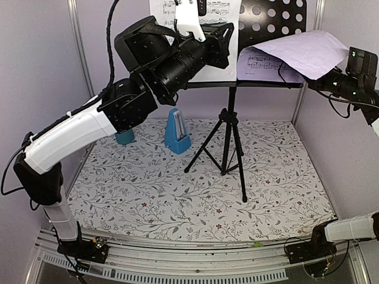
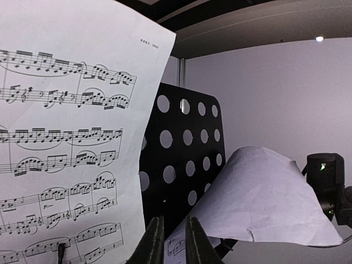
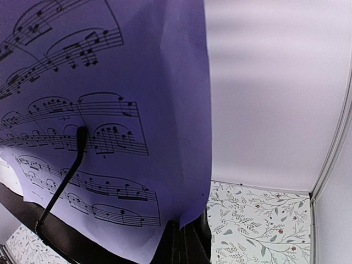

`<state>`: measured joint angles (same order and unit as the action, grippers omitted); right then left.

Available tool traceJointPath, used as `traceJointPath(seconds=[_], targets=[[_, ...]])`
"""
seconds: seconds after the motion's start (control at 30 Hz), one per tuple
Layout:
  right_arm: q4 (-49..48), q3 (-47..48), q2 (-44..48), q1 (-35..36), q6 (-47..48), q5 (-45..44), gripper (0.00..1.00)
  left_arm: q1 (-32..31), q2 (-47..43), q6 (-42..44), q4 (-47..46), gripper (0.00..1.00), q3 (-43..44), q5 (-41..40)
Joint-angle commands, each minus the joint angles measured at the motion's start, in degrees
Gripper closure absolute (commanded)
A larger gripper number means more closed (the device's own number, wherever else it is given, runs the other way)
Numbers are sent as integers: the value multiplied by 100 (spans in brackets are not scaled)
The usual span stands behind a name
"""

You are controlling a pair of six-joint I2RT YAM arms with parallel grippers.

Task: Set up the instrument practice props
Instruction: Place the sheet music on the music stand, then adjust the sheet music on the music stand.

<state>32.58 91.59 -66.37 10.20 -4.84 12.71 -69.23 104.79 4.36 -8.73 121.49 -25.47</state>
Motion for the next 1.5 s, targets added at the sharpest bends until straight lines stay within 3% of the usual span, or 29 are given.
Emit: traceJointPath(seconds=[0.0, 0.1, 0.27, 0.67, 0.8, 1.13, 1.47], targets=[[254, 149, -78, 32, 84, -236, 90, 72, -147, -98, 11, 84, -182, 265], [298, 234, -58, 32, 71, -238, 66, 72, -183, -141, 62, 84, -325, 316], [450, 378, -30, 35, 106, -346, 56, 69, -214, -195, 144, 84, -416, 373], [640, 632, -47, 35, 89, -256, 59, -4, -418, 92, 663, 88, -932, 611], [721, 808, -79, 31, 85, -250, 59, -82, -269, 157, 814, 89, -869, 1226], [809, 939, -139, 44, 62, -95, 60, -235, 727, 210, 554, 84, 302, 1939], [884, 893, -108, 44, 97, -20, 59, -102, 1551, -144, -641, 79, 1329, 1581]])
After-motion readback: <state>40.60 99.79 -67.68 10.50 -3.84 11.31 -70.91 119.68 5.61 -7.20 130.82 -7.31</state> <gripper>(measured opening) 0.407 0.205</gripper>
